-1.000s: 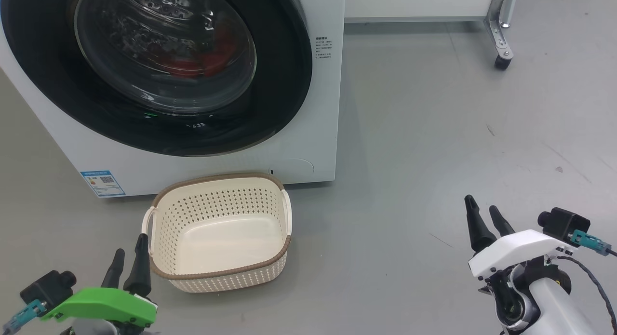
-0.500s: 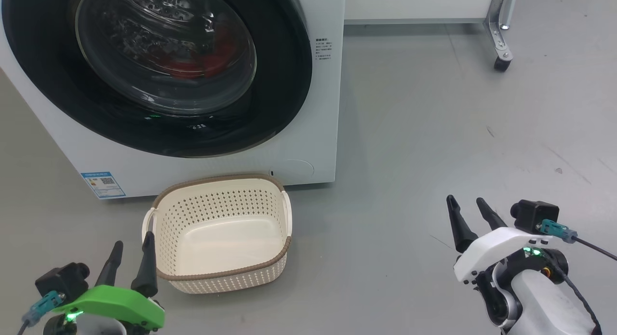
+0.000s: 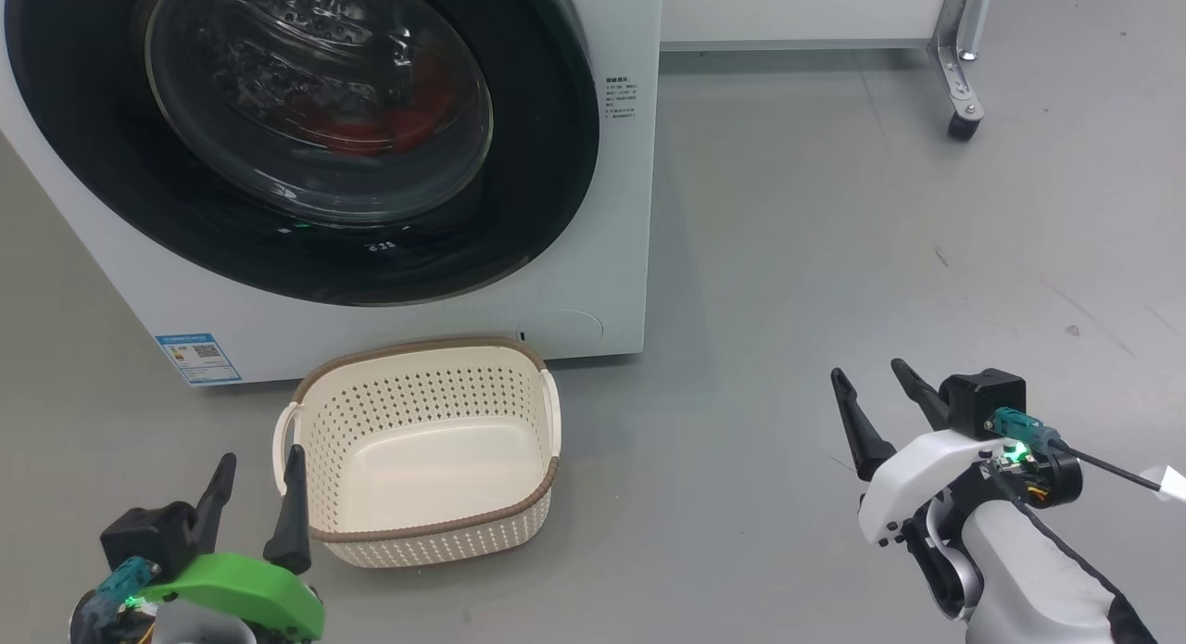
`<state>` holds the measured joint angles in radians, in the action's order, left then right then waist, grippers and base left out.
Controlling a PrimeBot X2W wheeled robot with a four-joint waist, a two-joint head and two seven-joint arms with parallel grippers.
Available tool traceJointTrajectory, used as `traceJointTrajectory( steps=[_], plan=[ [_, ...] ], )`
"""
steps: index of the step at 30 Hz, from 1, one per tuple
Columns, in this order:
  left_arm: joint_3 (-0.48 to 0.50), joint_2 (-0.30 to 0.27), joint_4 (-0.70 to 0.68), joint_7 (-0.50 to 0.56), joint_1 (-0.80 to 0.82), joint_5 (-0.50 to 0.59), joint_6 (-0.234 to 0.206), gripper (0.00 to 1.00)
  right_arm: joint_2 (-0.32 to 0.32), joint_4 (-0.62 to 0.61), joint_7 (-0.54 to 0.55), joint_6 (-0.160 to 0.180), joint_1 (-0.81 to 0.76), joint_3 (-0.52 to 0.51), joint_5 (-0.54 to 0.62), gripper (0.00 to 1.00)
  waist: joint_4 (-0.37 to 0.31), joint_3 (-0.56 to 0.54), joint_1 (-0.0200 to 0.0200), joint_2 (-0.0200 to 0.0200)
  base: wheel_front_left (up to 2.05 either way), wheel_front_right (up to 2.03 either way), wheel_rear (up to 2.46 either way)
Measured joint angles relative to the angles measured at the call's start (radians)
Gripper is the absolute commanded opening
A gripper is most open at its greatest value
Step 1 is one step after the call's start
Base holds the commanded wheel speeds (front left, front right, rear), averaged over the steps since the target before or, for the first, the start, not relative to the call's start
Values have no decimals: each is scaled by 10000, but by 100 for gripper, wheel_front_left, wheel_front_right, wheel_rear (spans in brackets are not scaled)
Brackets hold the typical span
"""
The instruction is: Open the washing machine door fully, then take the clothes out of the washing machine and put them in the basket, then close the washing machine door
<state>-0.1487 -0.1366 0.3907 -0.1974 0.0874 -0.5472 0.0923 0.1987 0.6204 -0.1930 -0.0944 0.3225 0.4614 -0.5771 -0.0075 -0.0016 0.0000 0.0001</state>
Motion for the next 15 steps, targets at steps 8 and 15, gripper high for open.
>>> traceJointTrajectory(
  steps=[8, 15],
  plan=[
    [46, 10, 15, -255, 3, 1195, -79, 100, 48, 378, -265, 94, 366, 412, 897, 100, 0, -42, 0, 0, 0, 0, 0],
    [203, 65, 25, -520, 3, 2153, -90, 100, 198, 552, -506, 268, 724, 537, 1574, 100, 8, -78, 0, 0, 0, 0, 0]
  ],
)
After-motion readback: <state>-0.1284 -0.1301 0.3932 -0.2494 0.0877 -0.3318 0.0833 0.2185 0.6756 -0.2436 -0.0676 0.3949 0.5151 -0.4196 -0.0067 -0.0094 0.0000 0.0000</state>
